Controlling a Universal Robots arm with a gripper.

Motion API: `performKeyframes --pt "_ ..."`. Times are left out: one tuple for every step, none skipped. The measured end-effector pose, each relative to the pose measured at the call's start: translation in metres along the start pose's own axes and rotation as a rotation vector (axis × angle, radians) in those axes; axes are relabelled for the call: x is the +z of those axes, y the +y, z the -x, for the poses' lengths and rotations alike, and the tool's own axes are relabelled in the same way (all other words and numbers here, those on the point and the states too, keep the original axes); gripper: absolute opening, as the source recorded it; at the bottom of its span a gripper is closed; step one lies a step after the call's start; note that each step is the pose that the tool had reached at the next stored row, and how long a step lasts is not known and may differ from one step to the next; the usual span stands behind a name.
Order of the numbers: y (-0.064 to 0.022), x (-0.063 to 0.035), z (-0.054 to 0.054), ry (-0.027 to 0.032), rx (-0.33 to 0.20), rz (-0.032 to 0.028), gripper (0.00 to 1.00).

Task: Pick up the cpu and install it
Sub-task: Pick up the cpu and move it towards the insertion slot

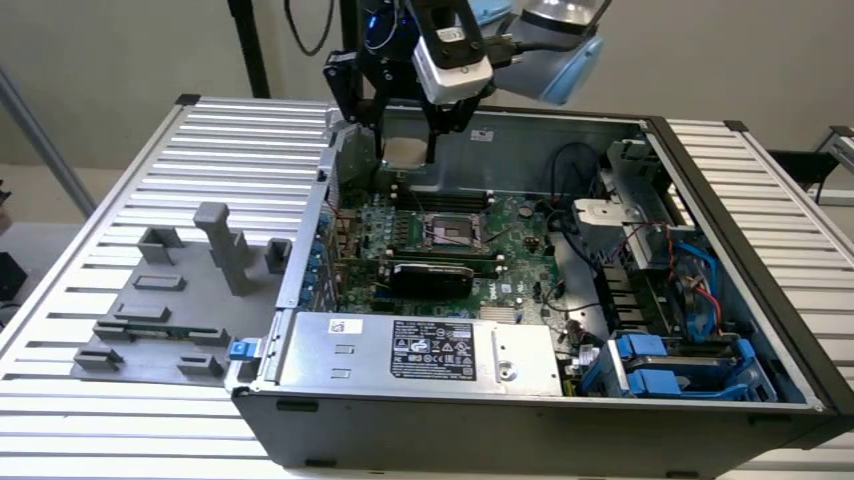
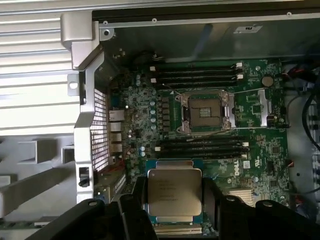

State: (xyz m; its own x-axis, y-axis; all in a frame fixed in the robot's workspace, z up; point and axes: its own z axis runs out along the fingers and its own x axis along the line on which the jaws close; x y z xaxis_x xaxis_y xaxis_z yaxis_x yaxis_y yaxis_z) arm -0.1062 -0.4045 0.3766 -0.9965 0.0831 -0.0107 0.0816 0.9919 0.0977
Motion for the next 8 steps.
performKeyframes --pt "0.0024 0.0012 0.004 0.0 0.0 0.0 0.55" --pt "0.0048 0.0024 0.008 0.0001 0.0 0.0 0.55" --pt "0.0076 0.0037 0.012 0.0001 0.0 -0.0001 0.55" --pt "0.0108 0.0052 0.015 0.0 0.0 0.0001 0.55" --pt "0.014 0.0067 0.018 0.0 0.0 0.0001 0.55" --pt "0.0176 0.0083 0.021 0.0 0.0 0.0 0.55" --pt "0.0212 0.01 0.023 0.0 0.0 0.0 0.55" --pt "0.0252 0.012 0.025 0.0 0.0 0.0 0.55"
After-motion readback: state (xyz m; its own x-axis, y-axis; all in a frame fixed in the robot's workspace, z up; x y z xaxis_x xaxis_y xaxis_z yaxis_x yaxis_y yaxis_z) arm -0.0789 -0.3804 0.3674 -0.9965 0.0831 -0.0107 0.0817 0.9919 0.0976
